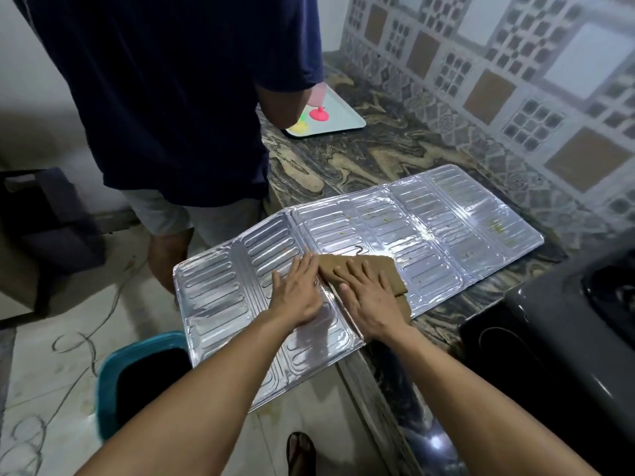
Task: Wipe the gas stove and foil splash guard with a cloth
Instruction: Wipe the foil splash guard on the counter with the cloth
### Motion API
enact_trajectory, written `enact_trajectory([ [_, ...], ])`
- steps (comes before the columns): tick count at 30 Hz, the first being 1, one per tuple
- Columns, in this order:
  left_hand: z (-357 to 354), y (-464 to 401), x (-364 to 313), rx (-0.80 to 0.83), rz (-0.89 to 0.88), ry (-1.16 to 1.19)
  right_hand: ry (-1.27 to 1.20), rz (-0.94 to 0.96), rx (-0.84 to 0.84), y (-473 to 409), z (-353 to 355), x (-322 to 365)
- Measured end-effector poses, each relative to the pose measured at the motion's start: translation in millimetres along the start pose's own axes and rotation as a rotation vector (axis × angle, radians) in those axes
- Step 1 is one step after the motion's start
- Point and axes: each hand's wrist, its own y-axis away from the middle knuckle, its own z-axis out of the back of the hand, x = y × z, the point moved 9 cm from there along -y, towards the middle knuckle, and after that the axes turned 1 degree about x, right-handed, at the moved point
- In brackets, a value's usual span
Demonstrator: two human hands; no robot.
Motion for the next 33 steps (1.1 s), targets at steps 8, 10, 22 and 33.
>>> enact_trajectory([
  [8,2.9,-5.0,-3.7,0.050,0.062,-0.067,-0.008,-0.351,-0.175,-1.4,20.5,-68.5],
  [10,2.6,-5.1,-5.1,0.062,0.075,-0.076,-0.043,-0.506,-0.196,-3.3,24.6,-89.4],
  [22,10.2,-27.0,-16.7,0.096,0.117,-0.201,0.031,-0.382,-0.104,-14.7,23.5,-80.1],
  [33,6.4,-30.2,-10.9,0.116,0.147,-0.098,0.002,-0.310,-0.067,-43.8,23.6,-60.5],
])
